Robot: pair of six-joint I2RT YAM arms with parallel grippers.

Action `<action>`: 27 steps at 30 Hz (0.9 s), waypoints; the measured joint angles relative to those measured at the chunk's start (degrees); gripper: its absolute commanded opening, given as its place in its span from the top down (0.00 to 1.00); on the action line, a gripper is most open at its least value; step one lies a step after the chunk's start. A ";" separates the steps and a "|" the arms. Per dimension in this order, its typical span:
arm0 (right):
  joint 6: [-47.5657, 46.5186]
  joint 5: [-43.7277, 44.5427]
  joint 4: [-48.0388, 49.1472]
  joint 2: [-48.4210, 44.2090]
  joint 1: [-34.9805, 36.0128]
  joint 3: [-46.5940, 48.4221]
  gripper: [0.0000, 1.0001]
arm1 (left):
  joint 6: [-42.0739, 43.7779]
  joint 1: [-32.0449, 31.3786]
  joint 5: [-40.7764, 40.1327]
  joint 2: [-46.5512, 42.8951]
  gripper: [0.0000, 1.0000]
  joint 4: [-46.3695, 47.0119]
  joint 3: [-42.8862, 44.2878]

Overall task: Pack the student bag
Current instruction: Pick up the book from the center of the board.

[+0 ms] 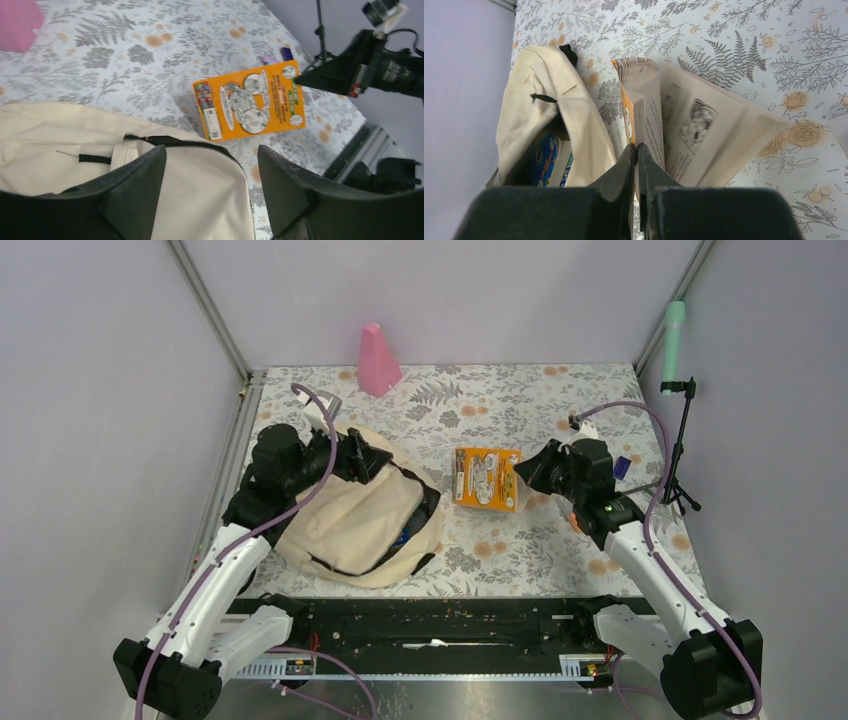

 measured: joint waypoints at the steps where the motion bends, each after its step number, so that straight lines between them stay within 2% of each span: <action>1: -0.24 -0.39 -0.07 0.00 0.00 0.00 1.00 | -0.11 0.00 1.31 0.15 0.22 0.81 -0.02; 4: -1.29 -1.90 0.00 0.00 -0.02 -0.35 1.00 | -0.07 -0.11 5.53 1.16 0.15 3.61 -0.13; 7: -2.40 -3.52 0.07 0.00 -0.02 -1.60 1.00 | -0.74 -1.42 8.02 2.34 0.14 7.17 -0.83; 13: -3.65 -4.50 -0.02 0.00 -0.02 -5.81 1.00 | -2.84 -11.23 8.17 6.73 0.09 21.57 -6.64; 16: -3.96 -4.48 0.24 0.04 -0.02 -7.52 1.00 | -4.55 -13.73 8.24 16.17 0.09 30.69 -7.87; 18: -3.80 -4.46 1.14 0.11 -0.02 -8.59 1.00 | -6.62 -13.60 7.56 25.38 0.09 33.22 -5.68; 23: -2.40 -3.76 4.94 1.46 -0.02 -12.41 1.00 | -11.93 -13.03 6.36 44.72 0.09 33.33 1.31; 27: -1.20 -3.13 6.38 2.99 -0.02 -14.38 1.00 | -13.94 -12.22 5.66 52.37 0.07 32.89 6.60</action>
